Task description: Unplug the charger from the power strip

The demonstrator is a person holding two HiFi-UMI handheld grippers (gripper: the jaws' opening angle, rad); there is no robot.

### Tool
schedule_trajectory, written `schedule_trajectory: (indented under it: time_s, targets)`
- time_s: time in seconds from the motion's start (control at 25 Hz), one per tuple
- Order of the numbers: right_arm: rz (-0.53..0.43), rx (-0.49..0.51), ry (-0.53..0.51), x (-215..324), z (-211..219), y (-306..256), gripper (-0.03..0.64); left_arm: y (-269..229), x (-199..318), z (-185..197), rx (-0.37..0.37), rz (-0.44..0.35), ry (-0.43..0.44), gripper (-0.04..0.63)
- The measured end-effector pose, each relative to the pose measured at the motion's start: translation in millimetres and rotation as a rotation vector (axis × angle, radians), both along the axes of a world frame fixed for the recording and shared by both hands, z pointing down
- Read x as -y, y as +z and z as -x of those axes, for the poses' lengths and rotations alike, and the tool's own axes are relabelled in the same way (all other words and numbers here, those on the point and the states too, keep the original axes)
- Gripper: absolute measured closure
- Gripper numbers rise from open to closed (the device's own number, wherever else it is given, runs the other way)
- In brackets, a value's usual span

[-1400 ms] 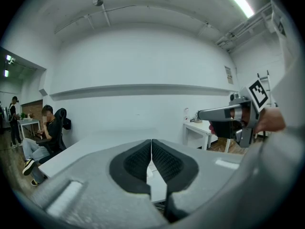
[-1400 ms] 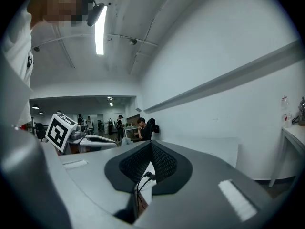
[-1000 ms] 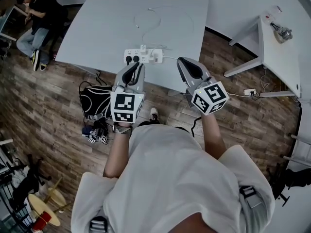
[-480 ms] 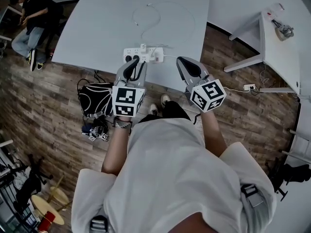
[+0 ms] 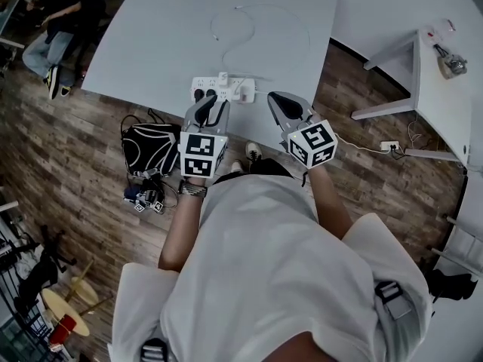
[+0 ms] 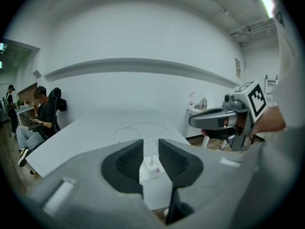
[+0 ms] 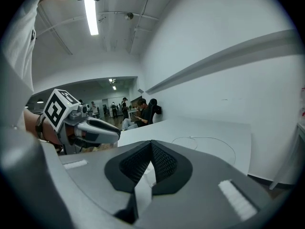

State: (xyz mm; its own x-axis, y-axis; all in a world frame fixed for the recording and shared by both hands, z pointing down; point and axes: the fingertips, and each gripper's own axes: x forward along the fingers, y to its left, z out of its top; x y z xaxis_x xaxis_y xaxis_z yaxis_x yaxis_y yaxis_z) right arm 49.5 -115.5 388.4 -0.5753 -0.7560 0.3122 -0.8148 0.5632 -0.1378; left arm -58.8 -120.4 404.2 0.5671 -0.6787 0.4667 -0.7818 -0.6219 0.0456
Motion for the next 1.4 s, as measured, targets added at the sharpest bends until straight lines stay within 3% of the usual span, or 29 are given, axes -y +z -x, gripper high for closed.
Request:
schedule_trajectory:
  time_s: [0.36,0.92,1.4]
  targets:
    - [0.098,-0.027,-0.118,23,-1,64,0.617,55,5,-19,0.007,0.097,-0.073,0.483]
    - [0.215,-0.074,-0.27,58,12,143,0.617,123,27,-32,0.019,0.178,-0.15,0.448]
    - [0.272,-0.135,-0.283,71,18,186,0.617,152,33,-36,0.035,0.23,-0.187,0.429]
